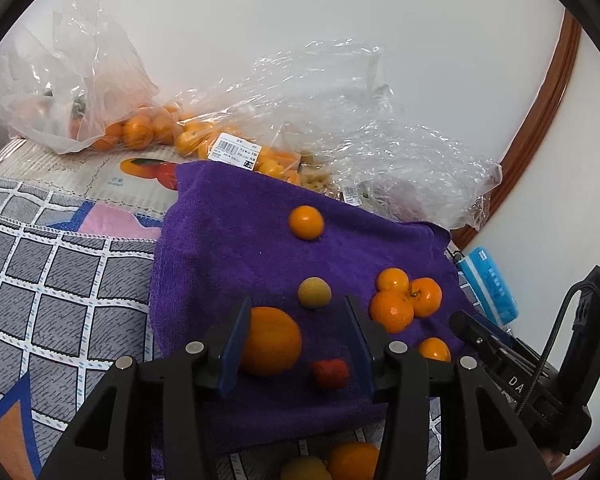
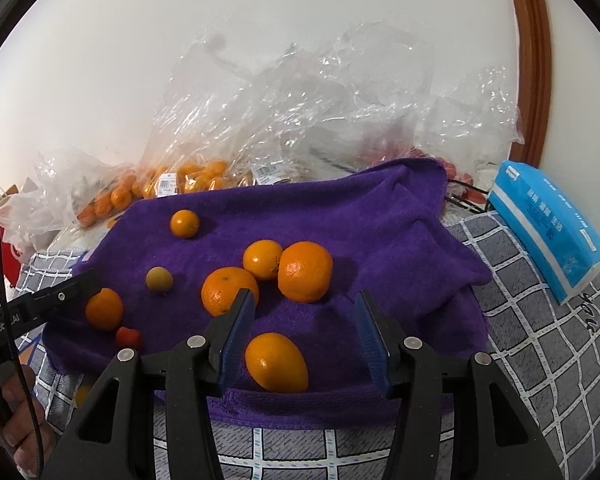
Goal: Organize fruits
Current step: 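Lower and open the right gripper onto the towel while the left gripper releases its orange there, then withdraw both grippers from the towel toward the last loose fruit on the blanket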
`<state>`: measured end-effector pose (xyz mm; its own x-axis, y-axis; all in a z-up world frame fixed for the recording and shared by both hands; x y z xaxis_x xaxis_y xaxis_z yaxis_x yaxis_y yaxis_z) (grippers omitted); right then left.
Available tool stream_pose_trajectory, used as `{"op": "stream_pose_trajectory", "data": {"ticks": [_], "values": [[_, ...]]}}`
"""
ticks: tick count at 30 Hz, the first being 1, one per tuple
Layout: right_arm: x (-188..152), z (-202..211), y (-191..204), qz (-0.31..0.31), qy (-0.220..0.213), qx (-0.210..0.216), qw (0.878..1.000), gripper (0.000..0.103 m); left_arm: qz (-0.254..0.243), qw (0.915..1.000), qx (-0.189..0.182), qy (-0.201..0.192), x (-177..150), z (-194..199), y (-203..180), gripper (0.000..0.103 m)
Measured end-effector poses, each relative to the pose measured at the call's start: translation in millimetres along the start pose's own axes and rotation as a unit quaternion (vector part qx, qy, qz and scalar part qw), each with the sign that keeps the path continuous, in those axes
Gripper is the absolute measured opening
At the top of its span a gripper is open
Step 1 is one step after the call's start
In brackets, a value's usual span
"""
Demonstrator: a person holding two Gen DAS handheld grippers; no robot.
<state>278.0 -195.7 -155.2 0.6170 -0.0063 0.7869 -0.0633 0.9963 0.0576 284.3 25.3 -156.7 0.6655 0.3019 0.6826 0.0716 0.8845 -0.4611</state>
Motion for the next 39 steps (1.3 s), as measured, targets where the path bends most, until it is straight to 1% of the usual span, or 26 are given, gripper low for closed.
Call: {"op": "stream_pose_trajectory", "data": {"ticks": [5,9,11,13,14,16,18,20,23,25,27,29,31,32,34,36,37,38,39], "values": [[1.9,6.1,0.3,-0.001,-0.005,-0.006,1.000,0.052,-0.004,0.9997,0.019,-0.015,1.7,5.3,0.2,0.044],[4.8,17.2,3.4,0.002,-0.026,0.008,1.000,0.052,-0.017,0.9990,0.037,-0.018,4.7,10.7,-3.7,0.044],[7.6,22.0,5.1,0.005,-0.035,0.000,0.999,0.052,-0.019,0.9989,0.036,-0.023,9.1,17.6,-6.9,0.044],[10.8,27.8,6.2,0.006,-0.043,-0.012,0.999,0.052,-0.020,0.9983,0.045,-0.030,13.3,26.2,-10.0,0.044],[12.1,30.4,7.0,0.007,-0.042,-0.014,0.999,0.052,-0.020,0.9979,0.057,-0.025,14.8,29.1,-11.2,0.044],[14.1,36.1,7.4,0.007,-0.033,-0.018,0.999,0.052,-0.011,0.9987,0.050,-0.005,12.8,35.6,-12.1,0.044],[14.0,42.0,7.1,0.001,-0.014,-0.008,1.000,0.052,-0.008,0.9987,0.051,0.004,7.1,42.7,-12.6,0.044],[11.1,48.5,5.9,-0.005,0.000,0.002,1.000,0.054,-0.014,0.9981,0.060,0.006,0.1,50.3,-13.9,0.044],[4.5,65.5,4.3,-0.012,0.002,-0.006,1.000,0.058,-0.028,0.9968,0.075,0.008,-12.3,64.7,-16.9,0.044],[-0.9,75.9,7.7,0.000,-0.001,-0.020,1.000,0.062,-0.039,0.9949,0.089,0.025,-20.2,71.1,-18.1,0.044],[-7.4,87.0,13.0,0.012,-0.002,-0.038,0.999,0.063,-0.042,0.9943,0.083,0.052,-28.3,76.9,-18.7,0.044],[-15.2,95.6,18.1,0.016,0.003,-0.043,0.999,0.064,-0.047,0.9931,0.088,0.062,-36.2,83.9,-17.8,0.044],[-21.3,101.3,21.7,0.017,0.005,-0.040,0.999,0.065,-0.059,0.9918,0.099,0.054,-43.6,91.1,-16.2,0.044],[-26.3,104.8,24.5,0.014,0.006,-0.036,0.999,0.067,-0.066,0.9906,0.108,0.050,-46.8,94.5,-14.5,0.044],[-32.6,108.3,27.7,0.011,0.006,-0.024,1.000,0.068,-0.074,0.9884,0.125,0.046,-51.6,100.9,-8.5,0.044],[-39.9,110.5,31.4,0.008,-0.001,-0.017,1.000,0.068,-0.074,0.9877,0.130,0.044,-53.5,106.8,-1.3,0.044],[-43.1,110.4,33.2,0.009,-0.001,-0.021,1.000,0.068,-0.074,0.9873,0.134,0.042,-54.3,109.3,2.8,0.044],[-46.6,109.0,34.7,0.008,0.003,-0.024,1.000,0.068,-0.075,0.9868,0.138,0.041,-54.8,110.8,7.7,0.044],[-50.7,106.7,36.0,0.007,0.010,-0.018,1.000,0.068,-0.074,0.9867,0.139,0.041,-55.0,111.8,12.3,0.044]]}}
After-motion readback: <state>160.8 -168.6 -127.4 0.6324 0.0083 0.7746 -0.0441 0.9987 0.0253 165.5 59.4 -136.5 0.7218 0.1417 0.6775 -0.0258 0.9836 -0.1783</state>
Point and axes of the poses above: each gripper's, at about its wrist camera, not at the fingertips, and z roughly against the way its jaws point, y to its left, x to its top, the point moved 3 cm from there along -z, roughly the way its jaws point, and after that the axes turned 3 degrees about z, right-handed, at the moved point
